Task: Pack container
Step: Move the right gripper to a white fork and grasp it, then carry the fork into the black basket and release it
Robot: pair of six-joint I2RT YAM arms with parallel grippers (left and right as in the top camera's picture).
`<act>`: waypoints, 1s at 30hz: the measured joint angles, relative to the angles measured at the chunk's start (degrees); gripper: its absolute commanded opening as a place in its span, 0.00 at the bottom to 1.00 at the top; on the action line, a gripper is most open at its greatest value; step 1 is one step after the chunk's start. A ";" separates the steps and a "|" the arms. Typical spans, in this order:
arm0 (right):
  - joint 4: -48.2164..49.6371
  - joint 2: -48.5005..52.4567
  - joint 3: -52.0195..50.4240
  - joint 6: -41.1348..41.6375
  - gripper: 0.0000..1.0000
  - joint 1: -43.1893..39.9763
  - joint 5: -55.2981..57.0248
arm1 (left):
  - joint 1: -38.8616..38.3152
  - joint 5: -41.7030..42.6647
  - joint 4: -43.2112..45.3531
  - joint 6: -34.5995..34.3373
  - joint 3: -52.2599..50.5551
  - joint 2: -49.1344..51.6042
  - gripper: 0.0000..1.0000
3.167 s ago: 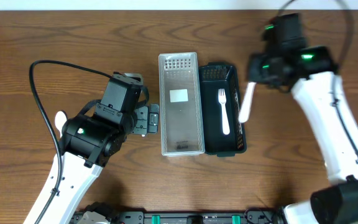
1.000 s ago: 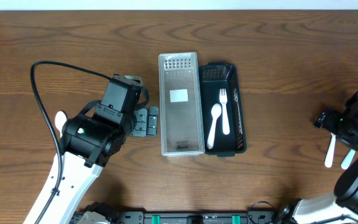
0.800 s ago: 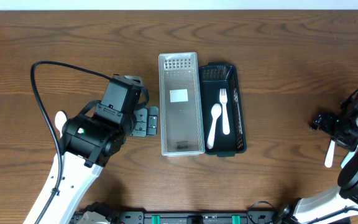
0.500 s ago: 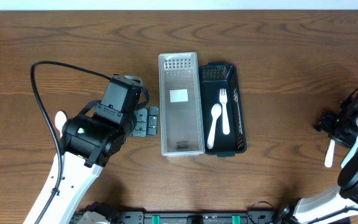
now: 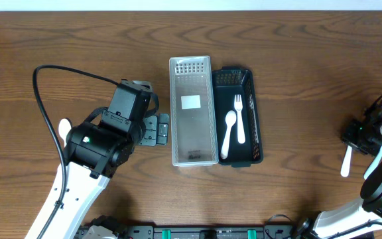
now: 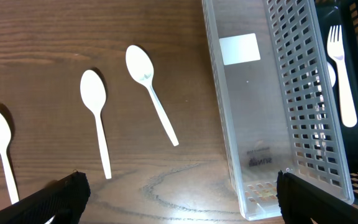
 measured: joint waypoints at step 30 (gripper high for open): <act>-16.55 -3.76 15.37 8.17 0.01 14.86 -8.24 | 0.00 0.00 0.00 -0.02 0.00 0.00 0.98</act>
